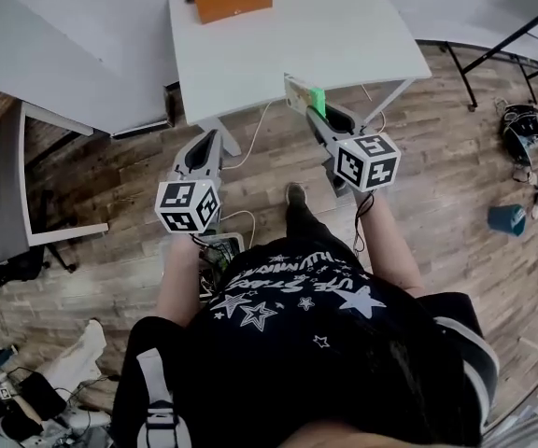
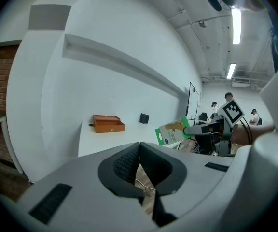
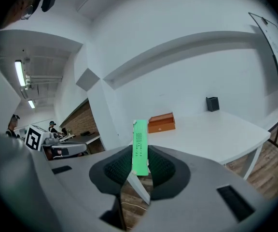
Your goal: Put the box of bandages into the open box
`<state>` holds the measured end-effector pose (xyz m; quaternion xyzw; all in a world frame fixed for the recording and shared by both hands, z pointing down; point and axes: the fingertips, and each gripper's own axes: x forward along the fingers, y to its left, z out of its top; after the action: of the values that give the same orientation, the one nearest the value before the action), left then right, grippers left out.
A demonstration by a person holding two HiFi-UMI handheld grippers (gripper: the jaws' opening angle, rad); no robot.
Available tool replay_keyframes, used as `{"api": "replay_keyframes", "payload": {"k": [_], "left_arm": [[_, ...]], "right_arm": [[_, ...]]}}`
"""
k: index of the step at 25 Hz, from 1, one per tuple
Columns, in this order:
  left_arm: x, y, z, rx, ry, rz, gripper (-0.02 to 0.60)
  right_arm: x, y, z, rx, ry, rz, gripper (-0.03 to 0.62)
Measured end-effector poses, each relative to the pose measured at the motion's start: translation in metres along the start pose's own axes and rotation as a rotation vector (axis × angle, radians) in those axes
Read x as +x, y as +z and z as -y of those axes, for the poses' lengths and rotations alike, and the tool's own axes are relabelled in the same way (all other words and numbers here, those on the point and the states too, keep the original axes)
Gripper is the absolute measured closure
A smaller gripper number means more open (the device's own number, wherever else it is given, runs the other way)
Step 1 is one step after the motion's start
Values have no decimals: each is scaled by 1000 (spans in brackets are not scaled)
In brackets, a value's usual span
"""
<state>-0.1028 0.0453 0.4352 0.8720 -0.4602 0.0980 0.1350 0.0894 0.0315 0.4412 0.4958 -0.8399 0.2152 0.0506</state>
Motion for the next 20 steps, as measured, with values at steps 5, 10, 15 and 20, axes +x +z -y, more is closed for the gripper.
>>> {"api": "replay_keyframes", "payload": {"k": [5,10,15,20], "left_arm": [[83,28,-14,3,23,-4,561],[122,37,-9,8,52,-12,561],[131,45,6,13,101,10,561],[131,46,12,3,145,21,561]], "right_arm": [[53,36,69,26,19,2,487],[70,55,109,31,52,9,487],[65,64,131,30,90,12,487],[70,66,137,28,129,4,487]]}}
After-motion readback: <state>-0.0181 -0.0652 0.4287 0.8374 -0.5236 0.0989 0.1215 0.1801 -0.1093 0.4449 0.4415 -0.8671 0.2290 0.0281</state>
